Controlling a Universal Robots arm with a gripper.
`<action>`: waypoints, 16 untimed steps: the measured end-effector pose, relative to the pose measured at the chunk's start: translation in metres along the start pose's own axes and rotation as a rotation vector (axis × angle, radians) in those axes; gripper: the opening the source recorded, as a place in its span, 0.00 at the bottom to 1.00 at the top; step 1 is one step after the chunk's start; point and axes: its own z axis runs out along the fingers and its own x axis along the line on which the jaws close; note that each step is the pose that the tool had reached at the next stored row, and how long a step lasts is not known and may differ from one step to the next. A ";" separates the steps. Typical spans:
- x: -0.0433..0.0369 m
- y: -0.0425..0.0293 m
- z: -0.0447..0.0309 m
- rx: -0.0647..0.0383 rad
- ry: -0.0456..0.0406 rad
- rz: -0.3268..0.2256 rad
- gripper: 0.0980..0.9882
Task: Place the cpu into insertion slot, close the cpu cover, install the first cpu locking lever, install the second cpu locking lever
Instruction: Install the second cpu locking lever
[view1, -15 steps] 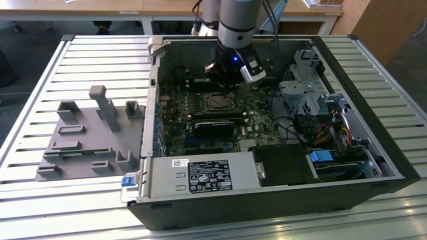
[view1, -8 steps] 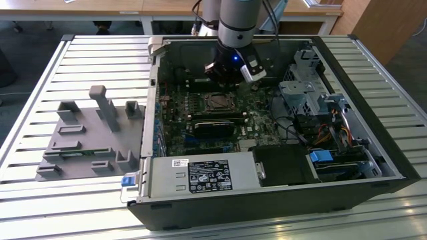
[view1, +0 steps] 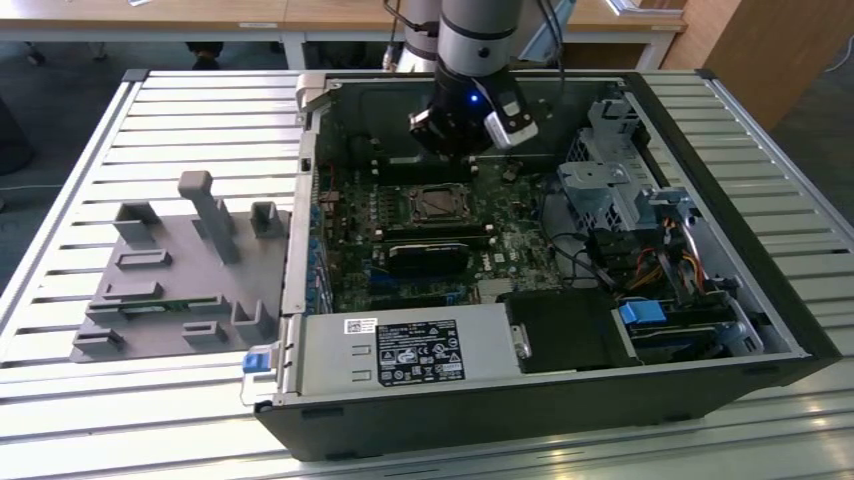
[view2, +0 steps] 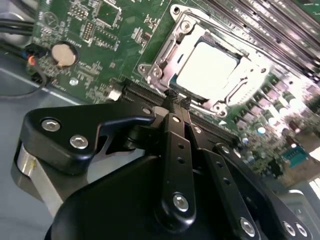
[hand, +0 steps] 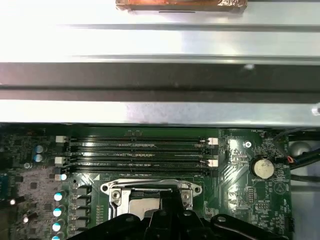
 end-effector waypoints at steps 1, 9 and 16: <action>0.0000 0.0003 -0.0029 0.000 -0.0001 0.000 0.02; 0.0000 -0.0070 -0.0073 0.000 0.0000 0.000 0.02; -0.0002 -0.0256 -0.0094 0.000 0.0000 0.000 0.02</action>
